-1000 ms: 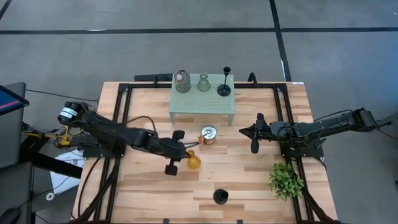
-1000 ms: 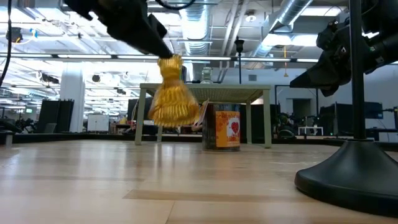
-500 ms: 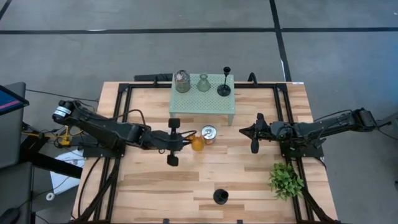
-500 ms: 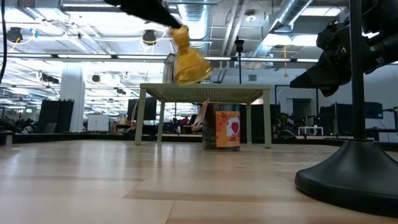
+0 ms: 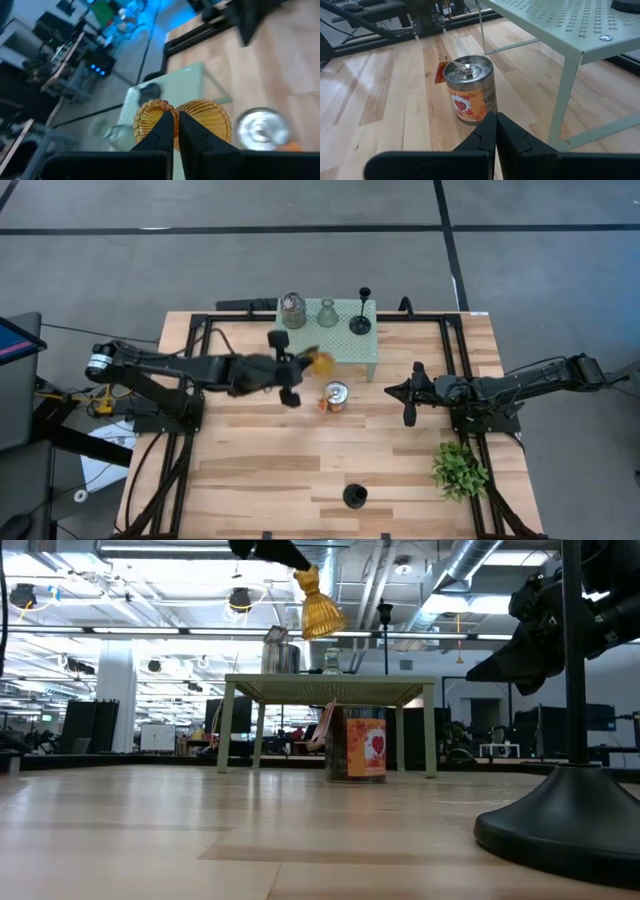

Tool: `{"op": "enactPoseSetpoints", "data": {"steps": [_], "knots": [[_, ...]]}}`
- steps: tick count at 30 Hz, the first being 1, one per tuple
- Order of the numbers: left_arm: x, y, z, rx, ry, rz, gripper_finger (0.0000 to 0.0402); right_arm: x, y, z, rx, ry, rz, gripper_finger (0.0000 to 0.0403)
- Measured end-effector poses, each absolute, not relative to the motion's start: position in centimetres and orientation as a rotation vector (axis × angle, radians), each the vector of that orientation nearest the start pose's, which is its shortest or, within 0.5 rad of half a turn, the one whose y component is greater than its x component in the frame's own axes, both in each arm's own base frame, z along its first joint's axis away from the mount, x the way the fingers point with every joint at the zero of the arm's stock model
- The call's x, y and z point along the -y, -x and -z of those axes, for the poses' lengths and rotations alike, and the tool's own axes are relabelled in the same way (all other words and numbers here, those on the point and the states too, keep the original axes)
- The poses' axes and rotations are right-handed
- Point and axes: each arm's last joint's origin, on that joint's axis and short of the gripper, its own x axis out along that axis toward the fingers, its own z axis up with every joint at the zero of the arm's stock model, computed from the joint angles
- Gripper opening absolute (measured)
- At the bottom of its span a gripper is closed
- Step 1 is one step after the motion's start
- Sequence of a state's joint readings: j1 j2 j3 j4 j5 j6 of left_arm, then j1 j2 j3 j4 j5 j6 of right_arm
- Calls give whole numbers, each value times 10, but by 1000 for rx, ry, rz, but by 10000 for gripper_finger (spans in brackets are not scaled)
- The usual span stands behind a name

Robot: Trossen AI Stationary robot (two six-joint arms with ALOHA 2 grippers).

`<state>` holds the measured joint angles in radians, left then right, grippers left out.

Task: Pick & Place candle stick holders
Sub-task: Put the yellow candle holder on the shelf

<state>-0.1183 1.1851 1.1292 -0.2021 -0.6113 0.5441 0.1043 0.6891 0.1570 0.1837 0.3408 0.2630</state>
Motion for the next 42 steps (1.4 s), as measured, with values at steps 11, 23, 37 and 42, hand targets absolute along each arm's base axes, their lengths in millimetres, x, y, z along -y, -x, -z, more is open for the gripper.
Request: {"op": "enactPoseSetpoints", "data": {"steps": [11,23,37,42], "knots": [[-41,-264,-377,-377,-570,-406,6,-6,-147,-166,-309,-181,277,0],[-69,-300,-378,-503,-625,-367,6,-6,-147,-164,-330,-176,281,0],[-82,-311,-368,-524,-593,-329,7,-6,-146,-164,-335,-167,280,0],[-82,-311,-368,-521,-580,-331,13,-6,-146,-164,-337,-165,280,0]]}}
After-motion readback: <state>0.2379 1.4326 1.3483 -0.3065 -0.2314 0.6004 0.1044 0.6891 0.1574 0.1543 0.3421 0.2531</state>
